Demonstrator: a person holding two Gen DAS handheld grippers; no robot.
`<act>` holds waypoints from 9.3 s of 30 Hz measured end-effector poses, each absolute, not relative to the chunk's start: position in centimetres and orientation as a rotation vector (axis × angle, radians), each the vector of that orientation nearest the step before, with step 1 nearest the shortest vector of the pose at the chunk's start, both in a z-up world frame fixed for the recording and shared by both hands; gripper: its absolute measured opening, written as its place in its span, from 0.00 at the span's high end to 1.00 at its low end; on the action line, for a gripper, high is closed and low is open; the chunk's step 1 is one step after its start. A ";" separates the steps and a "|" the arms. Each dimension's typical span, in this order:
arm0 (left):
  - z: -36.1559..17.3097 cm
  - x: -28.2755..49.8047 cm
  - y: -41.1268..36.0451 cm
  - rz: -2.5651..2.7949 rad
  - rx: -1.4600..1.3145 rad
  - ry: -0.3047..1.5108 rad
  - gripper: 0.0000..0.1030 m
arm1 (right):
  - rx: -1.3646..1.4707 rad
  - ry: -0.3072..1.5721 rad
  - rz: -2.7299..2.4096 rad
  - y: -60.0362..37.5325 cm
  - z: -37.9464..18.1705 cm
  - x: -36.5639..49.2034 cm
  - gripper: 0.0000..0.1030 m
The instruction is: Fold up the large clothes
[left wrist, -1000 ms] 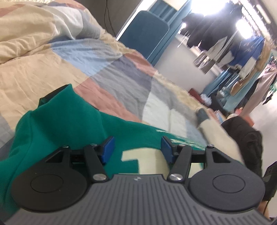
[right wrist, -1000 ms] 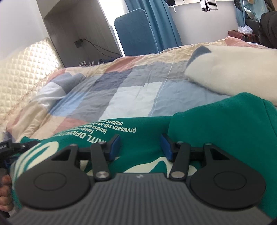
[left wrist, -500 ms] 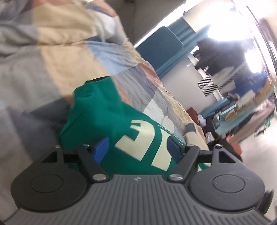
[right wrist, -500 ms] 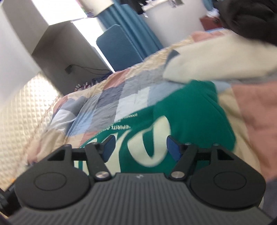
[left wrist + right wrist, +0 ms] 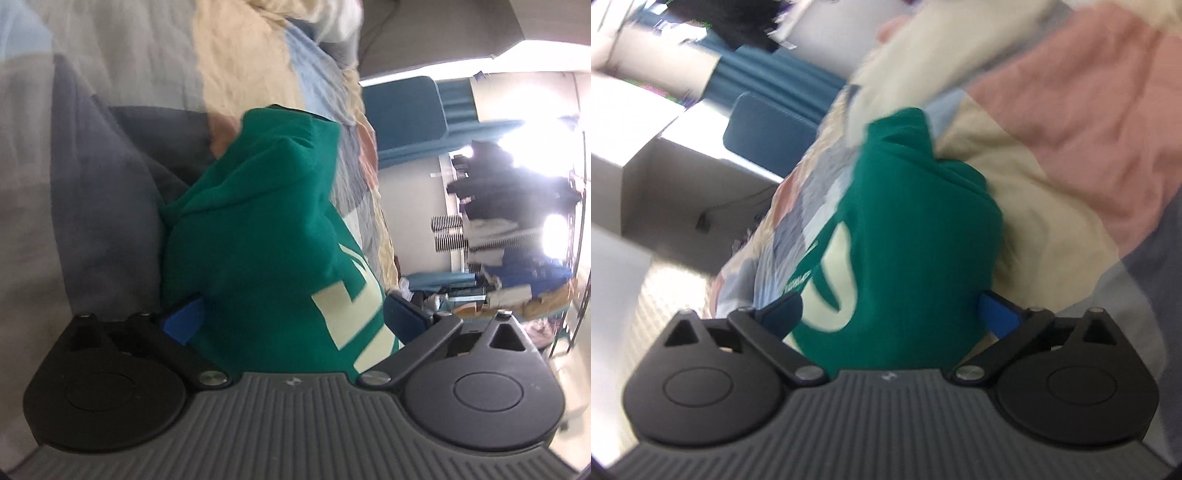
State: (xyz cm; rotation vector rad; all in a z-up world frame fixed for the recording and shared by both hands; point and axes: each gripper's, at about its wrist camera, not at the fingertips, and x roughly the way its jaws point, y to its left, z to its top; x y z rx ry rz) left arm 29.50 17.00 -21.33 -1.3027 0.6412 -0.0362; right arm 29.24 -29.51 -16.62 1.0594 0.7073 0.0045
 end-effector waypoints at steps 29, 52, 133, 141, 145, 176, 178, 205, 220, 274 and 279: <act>-22.3 35.0 18.3 0.181 -1.313 0.613 0.00 | 1.130 0.631 0.067 -30.3 -21.6 40.7 0.00; -20.6 37.6 17.0 0.161 -1.067 0.597 0.27 | 0.999 0.593 0.116 -28.9 -21.2 42.1 0.10; -21.4 47.5 -18.4 -0.457 -0.725 0.617 0.52 | 1.112 0.112 -0.043 -60.0 -25.8 23.3 0.46; -20.4 46.9 -18.4 -0.449 -0.694 0.617 0.52 | 1.122 0.119 -0.062 -59.9 -25.9 23.1 0.44; -19.5 46.5 -18.4 -0.443 -0.677 0.638 0.46 | 1.121 0.140 -0.076 -59.9 -25.3 22.9 0.44; 3.5 26.4 -11.9 -0.431 -0.311 0.452 0.27 | 0.769 0.085 -0.275 -55.8 -6.3 10.3 0.18; 5.2 24.1 -11.9 -0.450 -0.282 0.410 0.27 | 0.702 0.049 -0.254 -54.3 -3.7 9.1 0.18; 5.6 6.4 -10.6 -0.510 -0.103 0.289 0.27 | 0.163 0.195 -0.096 -34.2 1.2 2.4 0.19; 1.5 7.6 -10.7 -0.502 -0.117 0.359 0.27 | 0.097 0.298 -0.125 -31.4 -2.1 1.5 0.19; 0.9 8.1 -11.2 -0.500 -0.101 0.384 0.20 | 0.124 0.341 -0.199 -31.8 -2.8 0.7 0.20; 1.0 7.7 -11.7 -0.502 -0.069 0.376 0.12 | 0.126 0.345 -0.200 -31.7 -2.9 0.8 0.20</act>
